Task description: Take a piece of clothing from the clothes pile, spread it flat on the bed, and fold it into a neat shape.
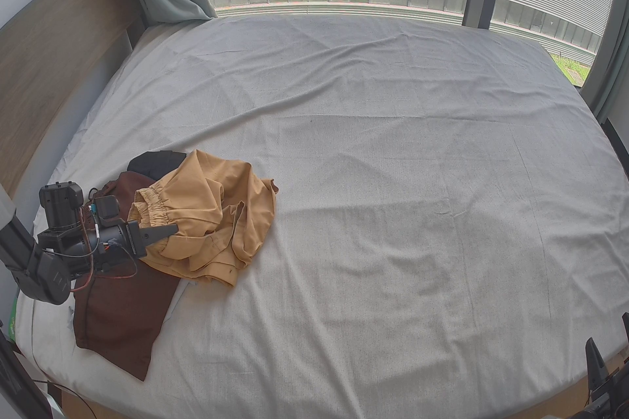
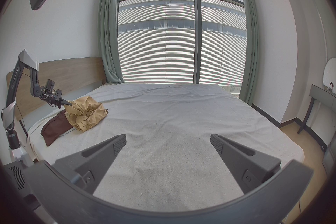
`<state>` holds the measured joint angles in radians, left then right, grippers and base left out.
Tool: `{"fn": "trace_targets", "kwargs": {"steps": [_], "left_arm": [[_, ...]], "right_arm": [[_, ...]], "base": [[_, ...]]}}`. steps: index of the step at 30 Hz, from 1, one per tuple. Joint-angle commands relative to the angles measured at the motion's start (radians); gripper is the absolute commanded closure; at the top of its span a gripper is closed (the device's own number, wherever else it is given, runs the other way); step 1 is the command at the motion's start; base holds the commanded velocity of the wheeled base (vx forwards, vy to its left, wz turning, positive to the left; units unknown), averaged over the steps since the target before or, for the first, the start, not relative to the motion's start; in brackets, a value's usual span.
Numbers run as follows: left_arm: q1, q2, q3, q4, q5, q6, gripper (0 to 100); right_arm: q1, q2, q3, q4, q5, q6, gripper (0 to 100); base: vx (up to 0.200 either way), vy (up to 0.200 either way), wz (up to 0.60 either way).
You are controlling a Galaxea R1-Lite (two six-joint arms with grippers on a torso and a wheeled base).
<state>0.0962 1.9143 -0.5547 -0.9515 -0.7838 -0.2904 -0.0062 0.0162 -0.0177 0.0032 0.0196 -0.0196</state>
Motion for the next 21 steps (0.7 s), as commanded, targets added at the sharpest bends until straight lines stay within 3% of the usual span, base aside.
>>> {"fn": "trace_targets", "kwargs": {"steps": [1,7,13,21], "left_arm": [[-0.03,-0.021,0.012,-0.027,-0.003,-0.052,100],[-0.047,-0.026,0.035,-0.125,0.008,-0.113,100],[-0.09,-0.043,0.061,-0.214,0.029,-0.239,100],[-0.205,-0.047,0.059,-0.377,0.207,-0.446,100]], "right_arm": [[0.0,-0.016,0.018,0.0,0.0,0.001,0],[0.0,-0.016,0.018,0.0,0.0,0.001,0],[0.0,-0.016,0.018,0.0,0.0,0.001,0],[0.0,-0.016,0.018,0.0,0.0,0.0,0]], "base": [[0.0,0.0,0.0],[0.0,0.0,0.0],[0.0,0.0,0.0],[0.0,0.0,0.0]]}}
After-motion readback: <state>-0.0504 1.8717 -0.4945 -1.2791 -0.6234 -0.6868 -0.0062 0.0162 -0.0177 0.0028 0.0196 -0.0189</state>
